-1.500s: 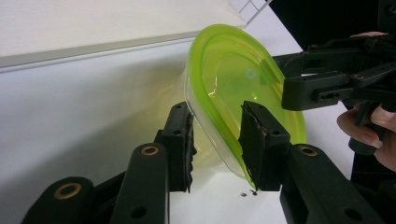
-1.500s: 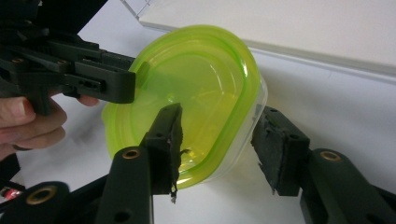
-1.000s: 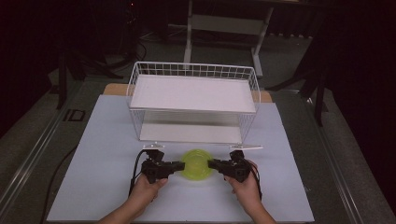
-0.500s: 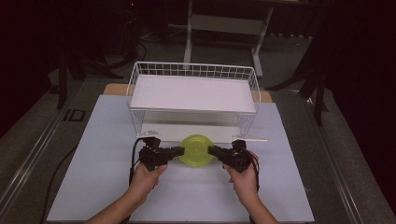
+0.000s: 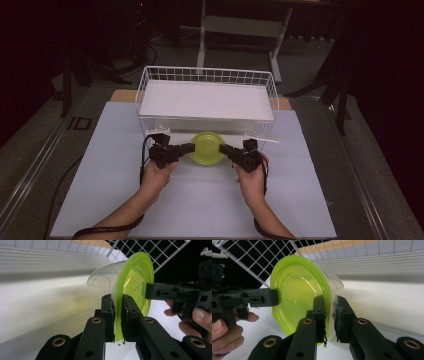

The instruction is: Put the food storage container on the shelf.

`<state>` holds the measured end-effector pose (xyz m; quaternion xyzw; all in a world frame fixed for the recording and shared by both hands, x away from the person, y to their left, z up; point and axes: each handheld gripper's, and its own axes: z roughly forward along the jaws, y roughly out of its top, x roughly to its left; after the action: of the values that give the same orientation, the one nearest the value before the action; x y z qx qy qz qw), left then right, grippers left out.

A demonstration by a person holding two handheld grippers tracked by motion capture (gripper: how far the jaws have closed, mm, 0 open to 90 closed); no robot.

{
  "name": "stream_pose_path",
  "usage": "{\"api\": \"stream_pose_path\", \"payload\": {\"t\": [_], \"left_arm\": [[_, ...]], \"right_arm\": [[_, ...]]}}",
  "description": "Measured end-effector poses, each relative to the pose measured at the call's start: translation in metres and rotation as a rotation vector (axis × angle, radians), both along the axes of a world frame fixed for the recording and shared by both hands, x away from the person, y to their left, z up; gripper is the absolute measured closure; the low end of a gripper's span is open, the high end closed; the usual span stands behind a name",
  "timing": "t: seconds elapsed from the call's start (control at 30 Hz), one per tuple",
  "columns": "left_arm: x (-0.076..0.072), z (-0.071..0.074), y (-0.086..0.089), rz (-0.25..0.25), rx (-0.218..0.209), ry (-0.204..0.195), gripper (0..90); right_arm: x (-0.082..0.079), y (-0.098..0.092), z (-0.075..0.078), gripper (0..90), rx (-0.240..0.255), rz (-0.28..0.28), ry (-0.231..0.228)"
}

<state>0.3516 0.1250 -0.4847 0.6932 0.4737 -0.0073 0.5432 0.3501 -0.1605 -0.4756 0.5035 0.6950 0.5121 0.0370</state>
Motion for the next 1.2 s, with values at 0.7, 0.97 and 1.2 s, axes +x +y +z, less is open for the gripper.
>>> {"api": "stream_pose_path", "payload": {"t": [0.7,0.97,1.2], "left_arm": [[0.030,-0.016,-0.005,0.075,0.020,0.040,82.0],[0.037,-0.017,-0.008,0.091,-0.011,0.072,81.1],[0.044,-0.018,-0.003,0.109,0.017,0.070,69.4]], "right_arm": [[0.031,0.008,-0.019,78.6,-0.024,-0.079,0.021],[0.034,0.010,-0.021,71.8,-0.046,-0.116,0.032],[0.034,0.010,-0.021,69.5,-0.029,-0.122,0.028]]}}
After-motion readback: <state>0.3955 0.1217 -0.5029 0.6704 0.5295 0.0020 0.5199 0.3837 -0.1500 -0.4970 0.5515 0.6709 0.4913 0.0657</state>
